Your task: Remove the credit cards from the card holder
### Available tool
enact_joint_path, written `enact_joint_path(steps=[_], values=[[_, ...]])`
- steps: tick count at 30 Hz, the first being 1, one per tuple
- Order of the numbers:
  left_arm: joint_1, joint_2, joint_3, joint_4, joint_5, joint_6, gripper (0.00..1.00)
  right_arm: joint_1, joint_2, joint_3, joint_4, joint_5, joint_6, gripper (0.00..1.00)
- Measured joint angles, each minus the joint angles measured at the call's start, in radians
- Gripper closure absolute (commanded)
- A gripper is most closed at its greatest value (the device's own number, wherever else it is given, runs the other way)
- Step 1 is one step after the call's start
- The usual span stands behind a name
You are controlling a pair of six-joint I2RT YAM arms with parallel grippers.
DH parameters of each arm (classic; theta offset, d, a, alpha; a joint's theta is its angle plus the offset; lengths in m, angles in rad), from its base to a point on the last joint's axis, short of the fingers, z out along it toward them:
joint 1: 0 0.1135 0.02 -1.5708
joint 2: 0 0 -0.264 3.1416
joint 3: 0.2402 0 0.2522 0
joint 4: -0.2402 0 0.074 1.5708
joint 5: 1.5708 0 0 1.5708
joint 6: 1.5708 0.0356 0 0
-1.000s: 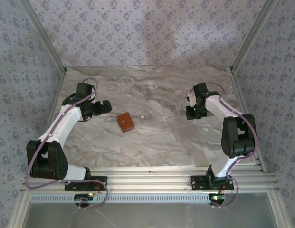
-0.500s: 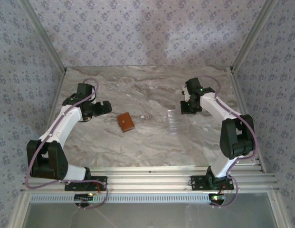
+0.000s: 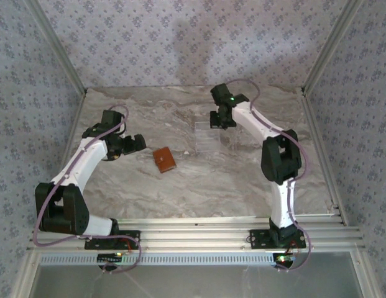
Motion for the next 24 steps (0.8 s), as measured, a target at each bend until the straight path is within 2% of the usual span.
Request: enact_joint_path(steps=[8, 22, 24], values=[[-0.01, 0.038, 0.0, -0.048, 0.004, -0.054, 0.0, 0.023, 0.164, 0.233, -0.074, 0.006, 0.023, 1.0], [-0.012, 0.04, 0.0, -0.06, 0.017, -0.093, 0.01, 0.022, 0.233, 0.266, -0.105, 0.003, 0.03, 1.0], [-0.012, 0.04, 0.0, -0.067, 0.02, -0.093, 0.01, 0.021, 0.233, 0.266, -0.107, 0.002, 0.031, 0.93]])
